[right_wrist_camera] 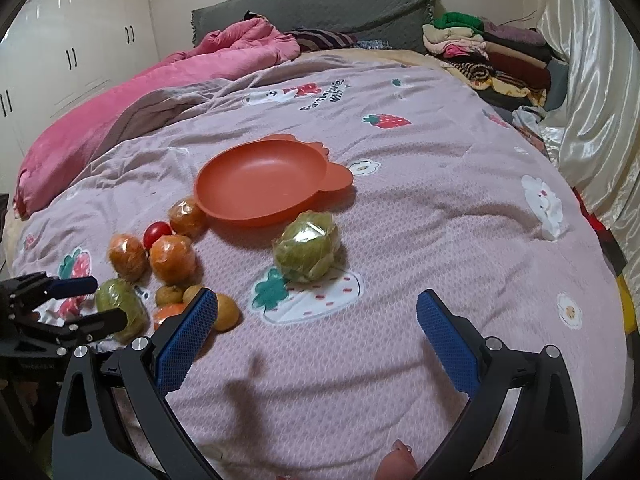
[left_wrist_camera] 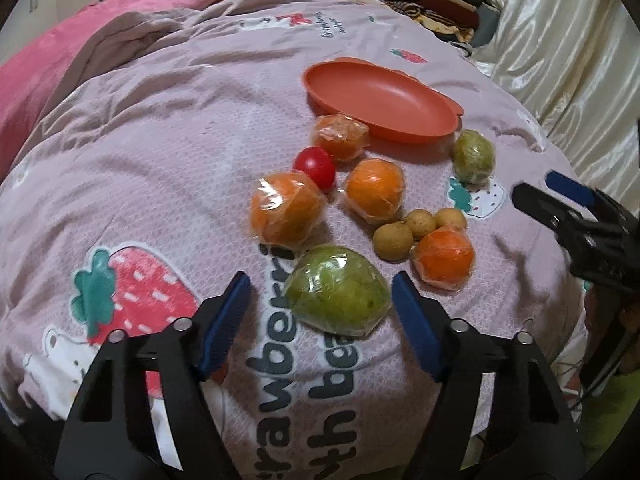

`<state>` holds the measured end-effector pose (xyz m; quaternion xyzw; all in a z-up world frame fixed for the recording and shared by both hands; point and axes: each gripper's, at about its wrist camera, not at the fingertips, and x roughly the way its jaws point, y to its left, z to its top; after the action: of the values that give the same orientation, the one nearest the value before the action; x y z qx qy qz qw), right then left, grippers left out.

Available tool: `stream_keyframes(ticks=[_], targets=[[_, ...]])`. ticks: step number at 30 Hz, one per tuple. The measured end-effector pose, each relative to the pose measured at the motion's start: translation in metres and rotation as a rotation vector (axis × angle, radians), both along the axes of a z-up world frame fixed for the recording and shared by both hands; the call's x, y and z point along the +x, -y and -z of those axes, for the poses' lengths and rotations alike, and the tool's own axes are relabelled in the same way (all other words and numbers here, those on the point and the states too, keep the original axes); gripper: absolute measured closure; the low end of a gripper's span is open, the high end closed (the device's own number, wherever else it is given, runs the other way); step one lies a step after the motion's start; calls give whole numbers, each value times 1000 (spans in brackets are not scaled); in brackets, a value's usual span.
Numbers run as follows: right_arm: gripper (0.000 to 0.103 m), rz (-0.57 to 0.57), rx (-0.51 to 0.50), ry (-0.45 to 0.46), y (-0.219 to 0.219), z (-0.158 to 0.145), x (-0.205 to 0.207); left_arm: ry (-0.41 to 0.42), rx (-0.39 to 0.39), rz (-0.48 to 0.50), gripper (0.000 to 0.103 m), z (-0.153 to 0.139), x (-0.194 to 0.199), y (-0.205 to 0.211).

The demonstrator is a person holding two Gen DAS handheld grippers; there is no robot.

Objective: Organize fruits
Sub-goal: 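Grasp the large wrapped green pear with the left tool while the right tool grasps a small wrapped green fruit, then carry both green fruits over the orange plate and open both tools to drop them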

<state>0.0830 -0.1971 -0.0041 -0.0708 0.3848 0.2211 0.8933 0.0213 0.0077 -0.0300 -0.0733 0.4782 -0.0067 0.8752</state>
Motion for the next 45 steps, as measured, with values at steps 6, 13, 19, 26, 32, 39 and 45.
stream_keyframes(ticks=[6,13,19,26,32,39,45], targets=[[4,15,-8,-20,-2,4,24,-20,24,45,52,8,8,10],[4,1,-4,-67,-10,14,45,-17,20,54,54,12,12,8],[21,-33,14,-97,-17,21,54,-7,-18,58,54,10,10,3],[54,-86,35,-129,-20,28,55,17,-49,70,55,-1,4,1],[60,-103,81,-134,-12,27,54,49,-67,71,55,-18,5,0],[65,-103,113,-115,-1,15,47,74,-63,86,55,-38,21,-3],[66,-126,121,-79,3,0,43,77,-66,89,55,-44,44,-5]])
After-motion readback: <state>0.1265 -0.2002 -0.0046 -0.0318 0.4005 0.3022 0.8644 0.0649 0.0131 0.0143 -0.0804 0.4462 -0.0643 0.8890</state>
